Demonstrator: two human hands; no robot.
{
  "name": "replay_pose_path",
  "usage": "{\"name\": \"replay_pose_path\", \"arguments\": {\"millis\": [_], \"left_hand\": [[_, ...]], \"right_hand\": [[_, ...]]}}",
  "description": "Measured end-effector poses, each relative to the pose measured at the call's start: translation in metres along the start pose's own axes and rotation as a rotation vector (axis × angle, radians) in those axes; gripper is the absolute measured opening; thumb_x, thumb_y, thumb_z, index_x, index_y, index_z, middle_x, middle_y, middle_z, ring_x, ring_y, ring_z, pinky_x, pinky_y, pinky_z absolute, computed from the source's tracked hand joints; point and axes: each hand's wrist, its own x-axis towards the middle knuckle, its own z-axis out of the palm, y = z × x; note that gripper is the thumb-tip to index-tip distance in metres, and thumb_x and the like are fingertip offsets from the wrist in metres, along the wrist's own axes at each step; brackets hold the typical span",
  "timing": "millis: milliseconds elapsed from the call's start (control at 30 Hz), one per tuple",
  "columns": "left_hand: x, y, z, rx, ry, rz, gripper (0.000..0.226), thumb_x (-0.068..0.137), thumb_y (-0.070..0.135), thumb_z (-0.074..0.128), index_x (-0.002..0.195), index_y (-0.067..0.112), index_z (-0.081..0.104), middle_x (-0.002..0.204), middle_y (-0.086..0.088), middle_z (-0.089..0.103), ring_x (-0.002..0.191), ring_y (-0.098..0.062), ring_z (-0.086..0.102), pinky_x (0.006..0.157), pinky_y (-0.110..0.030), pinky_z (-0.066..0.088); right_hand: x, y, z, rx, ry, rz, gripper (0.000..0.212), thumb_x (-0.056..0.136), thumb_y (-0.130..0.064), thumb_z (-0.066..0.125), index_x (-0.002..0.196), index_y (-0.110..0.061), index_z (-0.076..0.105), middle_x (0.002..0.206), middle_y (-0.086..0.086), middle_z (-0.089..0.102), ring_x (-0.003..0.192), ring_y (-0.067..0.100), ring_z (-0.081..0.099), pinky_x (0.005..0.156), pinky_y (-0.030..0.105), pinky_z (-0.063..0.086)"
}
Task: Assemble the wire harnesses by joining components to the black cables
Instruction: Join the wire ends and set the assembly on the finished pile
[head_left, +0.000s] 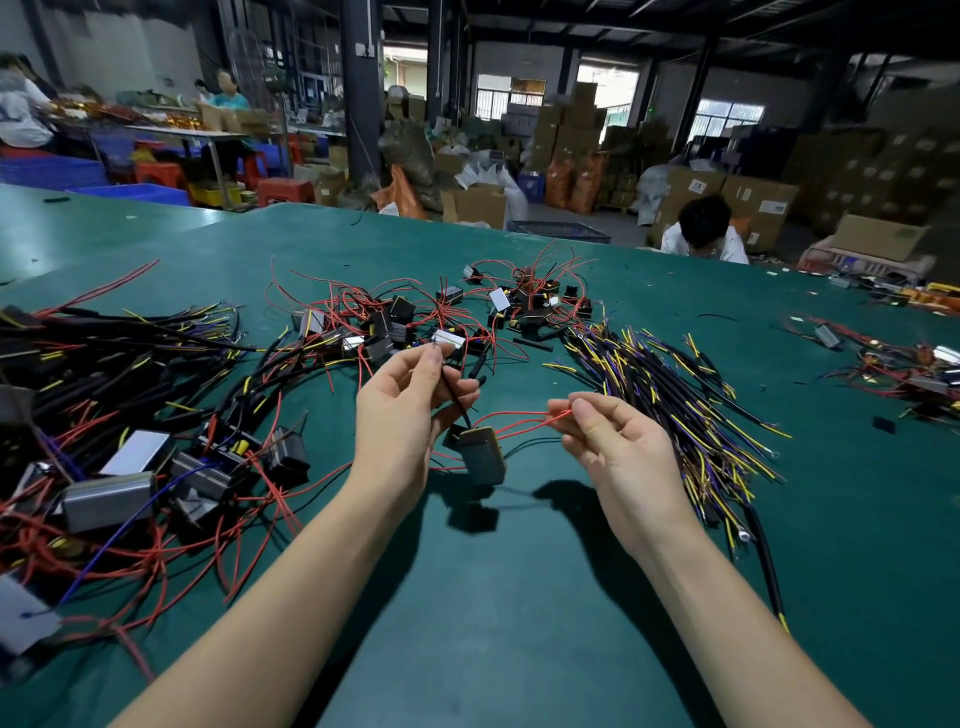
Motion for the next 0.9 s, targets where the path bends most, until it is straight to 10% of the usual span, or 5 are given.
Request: {"name": "replay_pose_path", "arguments": {"millis": [133, 367, 633, 900], "left_hand": [[0.006, -0.002, 0.007, 0.184, -0.003, 0.103, 0.02, 0.1, 0.01, 0.046, 0.086, 0.013, 0.06, 0.065, 0.0, 0.042, 0.043, -0.004, 0.037, 0.041, -0.015, 0.037], [0.019, -0.007, 0.017, 0.53, -0.002, 0.32, 0.02, 0.098, 0.013, 0.049, 0.085, 0.021, 0.062, 0.065, 0.006, 0.051, 0.057, -0.011, 0.044, 0.055, -0.028, 0.036], [0.013, -0.019, 0.005, 0.194, -0.257, -0.21, 0.012, 0.091, 0.011, 0.059, 0.094, 0.004, 0.068, 0.064, 0.0, 0.057, 0.045, -0.005, 0.046, 0.041, -0.015, 0.039], [0.006, -0.025, -0.004, 0.207, -0.31, -0.183, 0.011, 0.088, 0.011, 0.062, 0.089, 0.009, 0.072, 0.066, -0.002, 0.066, 0.058, -0.009, 0.061, 0.058, -0.015, 0.051]], "right_hand": [[-0.004, 0.002, 0.005, -0.064, -0.051, -0.061, 0.01, 0.092, -0.005, 0.056, 0.088, -0.009, 0.064, 0.082, 0.004, 0.075, 0.077, 0.013, 0.07, 0.068, 0.017, 0.051], [-0.003, 0.003, 0.006, -0.091, -0.017, -0.147, 0.009, 0.091, -0.002, 0.057, 0.088, -0.007, 0.064, 0.075, 0.004, 0.073, 0.066, 0.011, 0.066, 0.064, 0.016, 0.049], [0.004, 0.006, -0.013, -0.241, -0.039, 0.016, 0.012, 0.093, -0.006, 0.057, 0.091, -0.012, 0.067, 0.081, 0.001, 0.074, 0.072, 0.01, 0.068, 0.066, 0.019, 0.048], [0.003, 0.003, -0.018, -0.443, -0.097, 0.01, 0.013, 0.09, -0.012, 0.062, 0.082, -0.006, 0.071, 0.069, 0.002, 0.07, 0.065, 0.01, 0.062, 0.059, 0.017, 0.047]]}}
